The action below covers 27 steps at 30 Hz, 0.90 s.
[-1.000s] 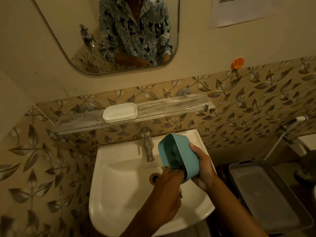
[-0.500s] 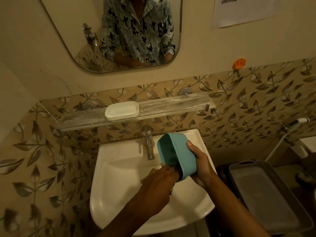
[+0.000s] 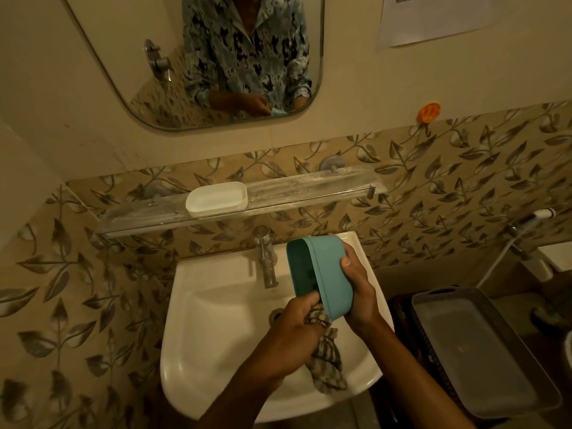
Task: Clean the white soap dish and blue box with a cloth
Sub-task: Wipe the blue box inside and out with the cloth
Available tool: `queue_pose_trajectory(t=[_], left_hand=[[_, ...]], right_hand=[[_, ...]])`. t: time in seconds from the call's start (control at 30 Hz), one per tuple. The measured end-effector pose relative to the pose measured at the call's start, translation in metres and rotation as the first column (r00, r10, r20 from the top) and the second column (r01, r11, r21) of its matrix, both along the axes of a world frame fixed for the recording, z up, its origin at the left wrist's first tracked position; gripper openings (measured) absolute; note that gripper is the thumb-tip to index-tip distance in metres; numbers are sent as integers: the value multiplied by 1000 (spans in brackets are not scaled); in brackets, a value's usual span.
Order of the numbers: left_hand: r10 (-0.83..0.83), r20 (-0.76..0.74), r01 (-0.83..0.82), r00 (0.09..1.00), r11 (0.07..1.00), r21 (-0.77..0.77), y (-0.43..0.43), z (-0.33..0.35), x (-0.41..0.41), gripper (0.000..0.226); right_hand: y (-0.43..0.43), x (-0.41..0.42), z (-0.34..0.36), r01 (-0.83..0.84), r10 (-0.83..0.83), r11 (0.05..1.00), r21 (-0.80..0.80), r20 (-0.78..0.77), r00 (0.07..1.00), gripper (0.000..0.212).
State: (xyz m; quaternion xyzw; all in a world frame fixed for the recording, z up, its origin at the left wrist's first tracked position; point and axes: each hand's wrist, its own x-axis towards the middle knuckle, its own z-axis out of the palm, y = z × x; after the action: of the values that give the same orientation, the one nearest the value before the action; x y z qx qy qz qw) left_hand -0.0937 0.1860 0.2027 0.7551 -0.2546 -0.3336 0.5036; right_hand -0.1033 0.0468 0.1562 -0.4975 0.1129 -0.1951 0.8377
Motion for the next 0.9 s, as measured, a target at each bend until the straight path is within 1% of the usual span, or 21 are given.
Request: queue_pose_trajectory(t=[0.1, 0.17, 0.2, 0.23, 0.27, 0.33, 0.37, 0.43, 0.47, 0.5, 0.53, 0.57, 0.6, 0.63, 0.7, 0.77, 0.83, 0.9], left_hand=[[-49, 256, 23, 965, 995, 102, 2, -17, -6, 61], [-90, 447, 5, 890, 982, 189, 4, -28, -1, 55], [-168, 534, 21, 829, 963, 269, 7, -31, 4, 52], [-269, 579, 54, 769, 932, 360, 10, -32, 9, 51], [-352, 592, 102, 725, 905, 414, 13, -32, 14, 53], [-471, 669, 201, 575, 874, 442, 18, -33, 22, 56], [-472, 724, 185, 502, 877, 444, 19, -36, 22, 58], [-454, 769, 158, 450, 888, 432, 18, -39, 19, 59], [-436, 747, 174, 502, 897, 407, 16, -36, 15, 58], [-373, 716, 163, 590, 924, 347, 12, -31, 9, 58], [-284, 642, 108, 712, 948, 299, 10, -27, 3, 58], [-197, 533, 55, 823, 961, 271, 8, -24, -3, 58], [-121, 441, 20, 889, 974, 226, 6, -22, -7, 58], [-70, 354, 8, 933, 984, 176, 4, -18, -12, 57], [-52, 202, 36, 978, 996, 79, 1, -9, -18, 52], [-53, 121, 51, 991, 998, 23, 2, -3, -16, 51], [3, 67, -3, 998, 1000, -4, 4, -1, -12, 51], [76, 11, -76, 997, 997, -26, 6, 1, -9, 48]], right_hand=[[3, -1, -6, 31, -31, 999, 30, 4, 1000, 61], [6, -5, -7, 6, -7, 994, 112, 5, 1000, 65], [9, -8, -7, -6, 6, 985, 170, -2, 1000, 72], [11, -12, -9, -11, 14, 973, 228, -12, 1000, 77], [12, -15, -11, -12, 18, 960, 279, -20, 1000, 74], [12, -21, -16, -6, 20, 940, 341, -35, 999, 54], [10, -22, -17, -8, 25, 935, 355, -43, 999, 50], [9, -22, -15, -42, 58, 941, 336, -37, 998, 52], [9, -21, -13, -49, 63, 949, 311, -34, 997, 53], [8, -20, -11, -47, 57, 958, 282, -28, 998, 57], [8, -19, -8, -39, 46, 968, 249, -23, 999, 67], [8, -17, -5, -35, 38, 977, 210, -13, 999, 76], [8, -16, -5, -30, 31, 986, 164, 1, 1000, 78], [7, -16, -6, -26, 24, 992, 124, 20, 1000, 75], [6, -16, -7, -15, 11, 998, 68, 51, 999, 67], [5, -16, -8, 7, -9, 1000, 24, 83, 996, 59], [5, -14, -9, 44, -40, 998, -34, 107, 993, 57], [7, -13, -8, 90, -80, 993, -82, 122, 989, 62]])
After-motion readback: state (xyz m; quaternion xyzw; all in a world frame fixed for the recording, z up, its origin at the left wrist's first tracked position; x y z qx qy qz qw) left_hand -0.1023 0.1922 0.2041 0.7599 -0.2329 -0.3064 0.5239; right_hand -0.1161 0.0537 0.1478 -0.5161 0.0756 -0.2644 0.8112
